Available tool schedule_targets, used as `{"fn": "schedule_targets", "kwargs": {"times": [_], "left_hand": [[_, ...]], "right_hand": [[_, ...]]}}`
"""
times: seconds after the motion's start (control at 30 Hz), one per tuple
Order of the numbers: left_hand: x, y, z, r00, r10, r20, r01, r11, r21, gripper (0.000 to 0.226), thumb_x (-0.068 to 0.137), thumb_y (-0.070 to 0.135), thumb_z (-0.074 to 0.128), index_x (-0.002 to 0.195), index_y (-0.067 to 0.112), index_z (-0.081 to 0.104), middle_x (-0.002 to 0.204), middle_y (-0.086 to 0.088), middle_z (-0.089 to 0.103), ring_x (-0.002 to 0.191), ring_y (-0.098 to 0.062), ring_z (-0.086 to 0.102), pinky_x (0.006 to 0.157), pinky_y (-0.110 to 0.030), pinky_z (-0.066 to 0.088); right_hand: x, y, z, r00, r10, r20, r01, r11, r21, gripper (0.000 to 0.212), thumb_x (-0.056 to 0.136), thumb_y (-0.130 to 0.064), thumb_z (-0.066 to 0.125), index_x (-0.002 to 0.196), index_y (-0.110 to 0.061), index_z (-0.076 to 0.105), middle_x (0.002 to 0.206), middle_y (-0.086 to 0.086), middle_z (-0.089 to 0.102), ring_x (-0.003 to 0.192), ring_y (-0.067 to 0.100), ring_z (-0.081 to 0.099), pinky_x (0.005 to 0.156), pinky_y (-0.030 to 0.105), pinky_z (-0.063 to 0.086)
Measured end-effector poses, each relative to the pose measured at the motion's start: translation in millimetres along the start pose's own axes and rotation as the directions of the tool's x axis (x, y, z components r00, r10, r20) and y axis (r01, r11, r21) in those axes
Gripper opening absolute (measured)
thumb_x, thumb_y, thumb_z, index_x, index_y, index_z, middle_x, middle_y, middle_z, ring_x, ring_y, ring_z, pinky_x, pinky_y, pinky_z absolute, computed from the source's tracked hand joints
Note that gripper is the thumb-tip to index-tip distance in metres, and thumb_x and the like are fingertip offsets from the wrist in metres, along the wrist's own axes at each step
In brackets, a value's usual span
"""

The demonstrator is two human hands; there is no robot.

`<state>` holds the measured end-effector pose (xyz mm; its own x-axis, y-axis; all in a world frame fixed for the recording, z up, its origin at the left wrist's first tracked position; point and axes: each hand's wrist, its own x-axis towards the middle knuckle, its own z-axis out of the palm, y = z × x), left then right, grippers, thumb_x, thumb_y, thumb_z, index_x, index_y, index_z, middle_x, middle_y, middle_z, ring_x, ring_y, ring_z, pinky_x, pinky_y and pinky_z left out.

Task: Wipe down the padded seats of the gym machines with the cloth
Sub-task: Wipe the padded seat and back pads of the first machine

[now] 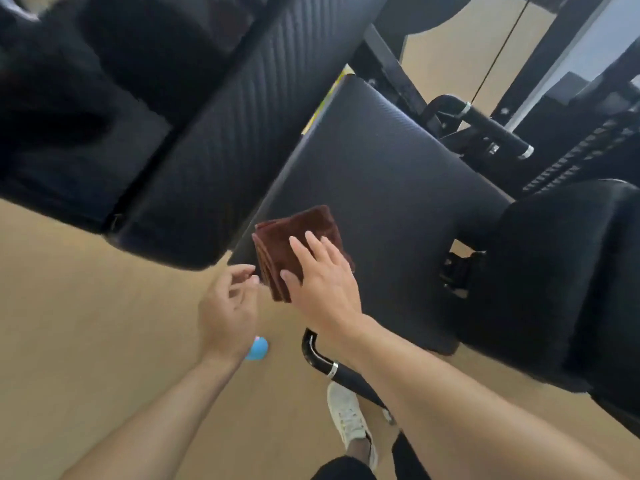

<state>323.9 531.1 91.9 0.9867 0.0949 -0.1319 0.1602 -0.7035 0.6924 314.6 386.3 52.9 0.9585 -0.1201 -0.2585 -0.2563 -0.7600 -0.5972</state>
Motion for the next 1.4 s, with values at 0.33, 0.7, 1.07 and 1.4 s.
{"fn": "schedule_targets", "kwargs": {"times": [0.33,0.7,1.07,1.4], "left_hand": [[86.7,-32.7,47.1,0.923,0.378,0.074,-0.385,0.896,0.221,0.044,0.097,0.031,0.041,0.136,0.014,0.055,0.145,0.002,0.05,0.136,-0.013,0.043,0.114,-0.018,0.025],[129.2,-47.2,76.1,0.962,0.228,-0.149,-0.223,0.974,0.048,0.055,0.096,0.04,0.03,0.137,0.01,0.05,0.14,-0.006,0.058,0.131,-0.021,0.055,0.11,-0.045,0.043],[128.3,-39.1,79.3,0.969,0.225,-0.101,-0.21,0.967,0.144,0.063,0.091,0.043,0.025,0.134,0.007,0.052,0.137,-0.007,0.061,0.127,-0.023,0.056,0.106,-0.04,0.044],[128.6,-44.5,79.4,0.944,0.317,-0.092,-0.283,0.92,0.272,0.062,0.09,0.042,0.028,0.136,0.008,0.052,0.135,-0.015,0.06,0.123,-0.036,0.055,0.1,-0.049,0.043]], "right_hand": [[82.6,34.6,62.2,0.951,-0.226,-0.21,0.19,0.966,-0.175,0.059,0.103,-0.053,0.033,0.159,-0.036,0.024,0.169,-0.002,0.019,0.156,0.033,0.006,0.124,0.058,0.001],[125.0,70.9,11.1,0.9,-0.293,-0.323,0.278,0.956,-0.092,0.051,0.094,-0.036,0.047,0.145,-0.032,0.054,0.158,-0.009,0.043,0.153,0.023,0.024,0.123,0.048,0.018],[209.9,113.9,-49.2,0.961,-0.121,-0.25,0.036,0.946,-0.322,0.061,0.1,-0.048,0.03,0.159,-0.042,0.016,0.17,-0.01,0.012,0.157,0.026,0.002,0.122,0.06,-0.005],[101.0,92.1,4.4,0.916,-0.163,-0.367,0.145,0.987,-0.076,0.059,0.085,-0.035,0.05,0.144,-0.033,0.054,0.157,-0.01,0.044,0.151,0.019,0.029,0.12,0.046,0.024]]}}
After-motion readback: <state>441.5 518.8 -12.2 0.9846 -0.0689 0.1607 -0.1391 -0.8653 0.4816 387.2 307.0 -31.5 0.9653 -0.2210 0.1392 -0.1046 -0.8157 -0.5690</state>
